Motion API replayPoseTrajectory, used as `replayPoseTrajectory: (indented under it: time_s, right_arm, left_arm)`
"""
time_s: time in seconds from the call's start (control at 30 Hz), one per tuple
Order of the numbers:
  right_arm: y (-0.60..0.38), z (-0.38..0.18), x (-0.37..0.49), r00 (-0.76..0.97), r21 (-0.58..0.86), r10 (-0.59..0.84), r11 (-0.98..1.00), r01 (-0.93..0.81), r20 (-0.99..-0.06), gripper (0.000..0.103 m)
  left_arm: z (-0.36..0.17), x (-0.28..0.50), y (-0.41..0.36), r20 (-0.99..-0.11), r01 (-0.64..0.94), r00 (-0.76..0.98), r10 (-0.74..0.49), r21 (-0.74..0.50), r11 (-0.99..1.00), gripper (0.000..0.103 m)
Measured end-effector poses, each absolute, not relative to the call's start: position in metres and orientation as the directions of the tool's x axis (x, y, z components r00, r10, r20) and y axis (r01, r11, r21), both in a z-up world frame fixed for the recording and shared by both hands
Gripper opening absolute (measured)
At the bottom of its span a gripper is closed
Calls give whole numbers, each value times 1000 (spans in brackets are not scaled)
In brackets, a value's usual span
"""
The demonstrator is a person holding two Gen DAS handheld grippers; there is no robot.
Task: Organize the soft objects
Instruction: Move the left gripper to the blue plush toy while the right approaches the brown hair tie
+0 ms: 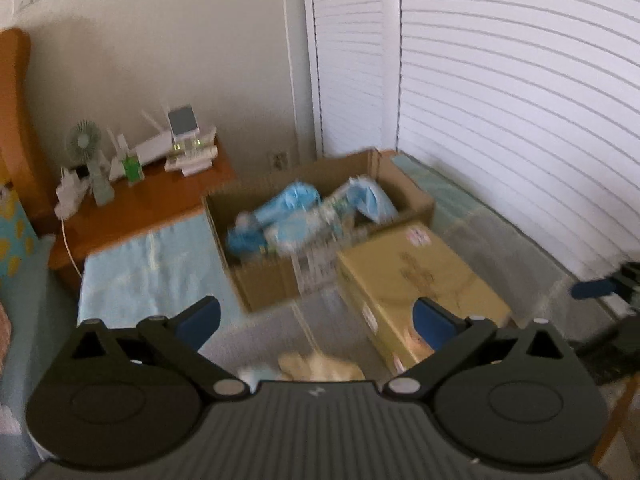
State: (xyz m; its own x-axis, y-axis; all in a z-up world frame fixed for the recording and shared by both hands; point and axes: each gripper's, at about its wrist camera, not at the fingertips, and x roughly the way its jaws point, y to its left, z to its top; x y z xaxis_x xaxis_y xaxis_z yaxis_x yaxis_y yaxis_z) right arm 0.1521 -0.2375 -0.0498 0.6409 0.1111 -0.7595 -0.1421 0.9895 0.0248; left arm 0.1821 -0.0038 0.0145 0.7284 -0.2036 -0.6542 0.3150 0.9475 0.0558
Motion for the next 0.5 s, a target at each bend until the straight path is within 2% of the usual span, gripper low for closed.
replayPoseTrajectory:
  time_s: [0.37,0.5]
  right_arm:
    - [-226,-76,160,628,-38,73,986,-162,-775,103]
    - [-228,-77,160,634,-35,77,986,-163,-769,103]
  left_arm:
    - [-23,143,0,-675,288,712,-193,30,957,102]
    - [-32,144,8,-686,266,698,-204,-15,964,102]
